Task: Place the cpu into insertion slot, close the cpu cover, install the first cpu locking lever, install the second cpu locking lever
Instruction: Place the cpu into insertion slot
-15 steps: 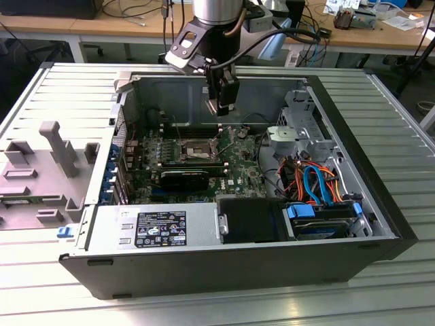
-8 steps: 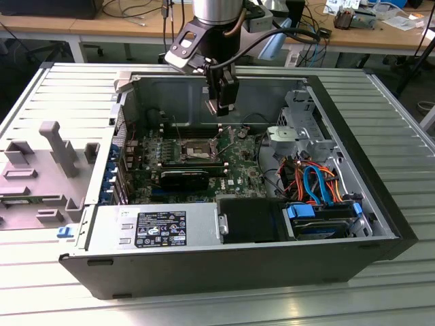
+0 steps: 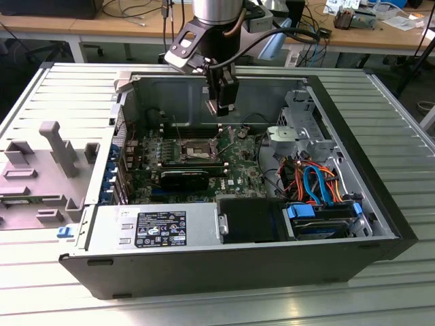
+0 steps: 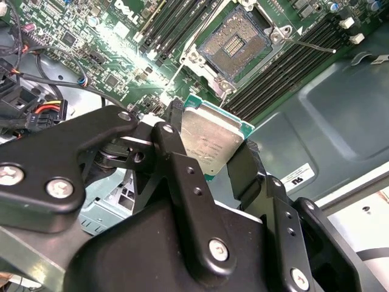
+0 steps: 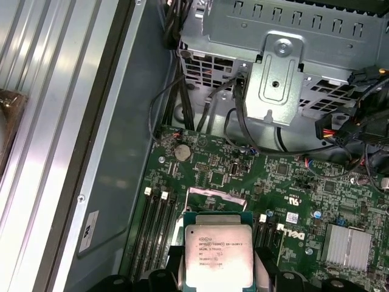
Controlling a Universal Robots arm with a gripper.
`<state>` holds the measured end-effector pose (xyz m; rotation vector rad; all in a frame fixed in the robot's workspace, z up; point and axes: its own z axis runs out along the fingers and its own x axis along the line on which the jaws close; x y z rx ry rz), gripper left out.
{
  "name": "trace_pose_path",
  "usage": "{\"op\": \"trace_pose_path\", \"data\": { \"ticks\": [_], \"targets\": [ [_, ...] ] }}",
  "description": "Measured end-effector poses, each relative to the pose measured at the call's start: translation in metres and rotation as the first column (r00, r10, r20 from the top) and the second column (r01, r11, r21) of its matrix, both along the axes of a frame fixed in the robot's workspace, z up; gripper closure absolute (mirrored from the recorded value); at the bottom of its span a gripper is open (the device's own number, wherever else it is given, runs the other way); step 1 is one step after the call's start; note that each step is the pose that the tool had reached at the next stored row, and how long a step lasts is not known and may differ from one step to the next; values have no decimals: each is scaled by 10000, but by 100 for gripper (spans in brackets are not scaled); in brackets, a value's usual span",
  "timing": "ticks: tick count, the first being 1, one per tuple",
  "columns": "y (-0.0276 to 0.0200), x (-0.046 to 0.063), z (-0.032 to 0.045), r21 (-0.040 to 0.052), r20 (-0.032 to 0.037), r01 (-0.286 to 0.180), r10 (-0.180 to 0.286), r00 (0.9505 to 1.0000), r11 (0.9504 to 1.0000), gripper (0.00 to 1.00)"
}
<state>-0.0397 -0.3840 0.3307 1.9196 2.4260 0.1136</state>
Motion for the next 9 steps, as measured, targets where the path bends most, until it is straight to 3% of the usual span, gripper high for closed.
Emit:
{"op": "trace_pose_path", "data": {
  "ticks": [9],
  "targets": [
    [0,0,0,-19,0,112,-112,9999,9999,46]
  ]
}}
